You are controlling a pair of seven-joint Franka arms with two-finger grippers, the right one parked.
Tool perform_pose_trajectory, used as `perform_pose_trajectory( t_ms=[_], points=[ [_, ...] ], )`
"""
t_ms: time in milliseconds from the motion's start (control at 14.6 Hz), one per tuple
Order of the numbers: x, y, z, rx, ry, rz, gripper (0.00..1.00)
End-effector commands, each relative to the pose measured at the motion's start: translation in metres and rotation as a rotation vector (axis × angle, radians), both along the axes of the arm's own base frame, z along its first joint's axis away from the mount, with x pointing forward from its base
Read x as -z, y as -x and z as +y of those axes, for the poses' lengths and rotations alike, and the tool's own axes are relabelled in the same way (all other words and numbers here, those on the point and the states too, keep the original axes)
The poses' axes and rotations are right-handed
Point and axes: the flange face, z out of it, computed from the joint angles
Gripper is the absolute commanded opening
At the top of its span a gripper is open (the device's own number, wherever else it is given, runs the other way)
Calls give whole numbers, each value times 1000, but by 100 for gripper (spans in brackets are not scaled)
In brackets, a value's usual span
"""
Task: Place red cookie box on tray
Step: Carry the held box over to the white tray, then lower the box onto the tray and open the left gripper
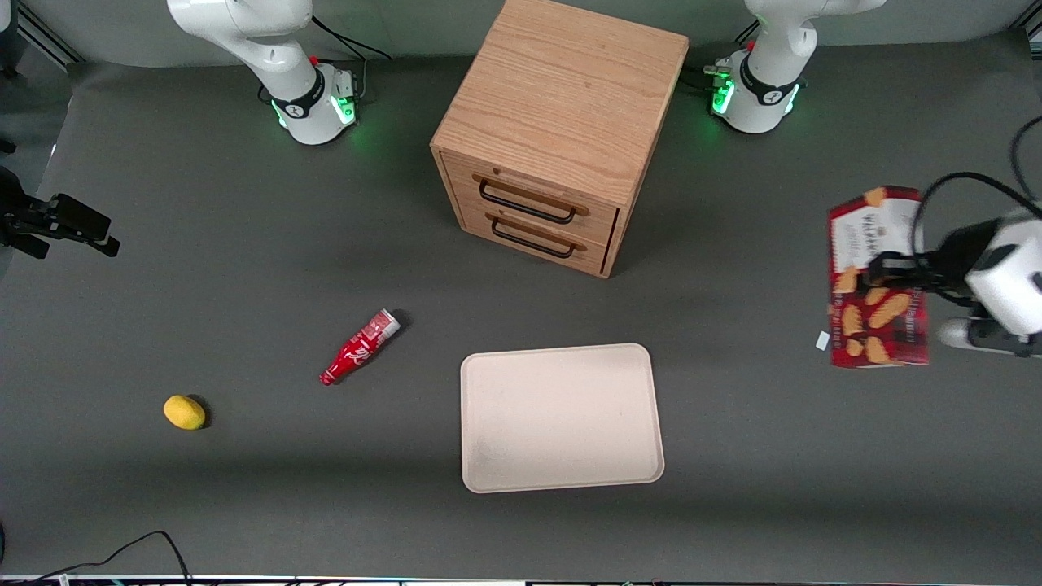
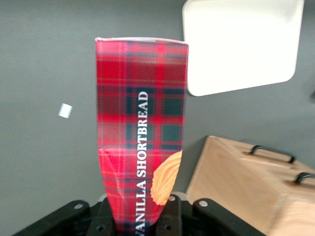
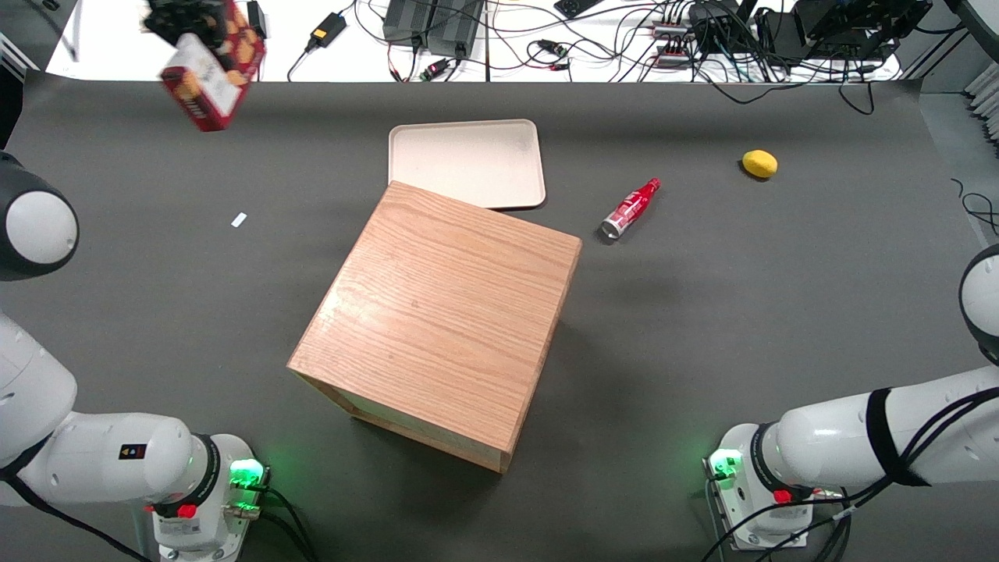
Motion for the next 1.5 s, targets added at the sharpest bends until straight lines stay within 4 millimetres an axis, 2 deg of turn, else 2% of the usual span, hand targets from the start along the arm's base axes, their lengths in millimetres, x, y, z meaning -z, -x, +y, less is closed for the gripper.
perform_pose_trajectory(
  t_ms=[0,68,205,274,410,684,889,1162,1231,1368,1436],
  points=[
    [-4,-5,-50,-78,-3,-28,0],
    [0,-10,-67,-116,3,-56,0],
    [39,-25,-108,-160,-18,-91,0],
    [65,-34,-123,-165,-16,-109,0],
    [109,-49,-138,-198,-16,-135,0],
    [174,-63,-167,-196,-53,-171,0],
    [238,-67,-197,-205,-103,-221,0],
    [304,-57,-219,-159,-122,-272,0],
    [319,-58,-220,-177,-143,-289,0],
    [341,-56,-221,-181,-186,-294,0],
    [346,-54,-224,-178,-183,-296,0]
  ],
)
